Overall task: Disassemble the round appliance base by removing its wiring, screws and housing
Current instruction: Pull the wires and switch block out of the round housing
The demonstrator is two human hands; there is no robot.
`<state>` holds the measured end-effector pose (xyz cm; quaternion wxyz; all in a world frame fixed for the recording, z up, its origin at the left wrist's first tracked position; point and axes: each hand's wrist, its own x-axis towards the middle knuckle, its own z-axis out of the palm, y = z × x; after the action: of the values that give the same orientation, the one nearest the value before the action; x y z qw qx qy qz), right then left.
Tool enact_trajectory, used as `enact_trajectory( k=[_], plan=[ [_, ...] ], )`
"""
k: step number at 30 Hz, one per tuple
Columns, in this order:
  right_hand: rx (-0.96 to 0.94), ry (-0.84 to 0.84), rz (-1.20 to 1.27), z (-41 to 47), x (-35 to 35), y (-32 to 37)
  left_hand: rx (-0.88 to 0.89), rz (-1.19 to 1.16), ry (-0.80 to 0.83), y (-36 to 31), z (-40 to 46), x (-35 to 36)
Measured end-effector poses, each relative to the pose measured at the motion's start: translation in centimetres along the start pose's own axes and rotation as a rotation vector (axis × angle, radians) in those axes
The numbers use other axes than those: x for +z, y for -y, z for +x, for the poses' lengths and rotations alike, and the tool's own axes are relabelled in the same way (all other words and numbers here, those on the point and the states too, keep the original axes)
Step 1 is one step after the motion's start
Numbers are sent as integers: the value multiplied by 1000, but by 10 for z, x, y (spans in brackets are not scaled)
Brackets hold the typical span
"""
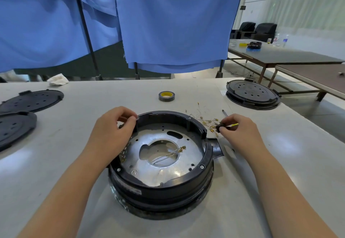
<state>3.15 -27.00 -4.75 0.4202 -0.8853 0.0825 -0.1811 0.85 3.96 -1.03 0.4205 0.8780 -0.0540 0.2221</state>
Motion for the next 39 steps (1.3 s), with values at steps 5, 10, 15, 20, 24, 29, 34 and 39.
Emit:
enact_trajectory(
  k=[5,10,15,20,24,29,34,39],
  plan=[
    [-33,-27,-223,-1,7,-3,-30,-70,2,10,-5,1],
    [-48,-29,-420,0,13,-4,-180,-200,-57,12,-6,4],
    [-47,-23,-434,0,18,-5,-321,-316,-36,14,-6,6],
    [-58,-70,-205,0,10,-2,-369,-367,-54,12,-7,8],
    [-76,-87,124,-8,-1,25,-378,-424,-65,5,-12,11],
    [-252,229,34,-27,9,82,-458,-541,-11,3,-9,7],
    [-370,456,-40,-50,36,126,-537,-624,58,16,1,-7],
    [-377,641,-144,-73,57,145,-449,-536,50,23,0,-5]
  ],
)
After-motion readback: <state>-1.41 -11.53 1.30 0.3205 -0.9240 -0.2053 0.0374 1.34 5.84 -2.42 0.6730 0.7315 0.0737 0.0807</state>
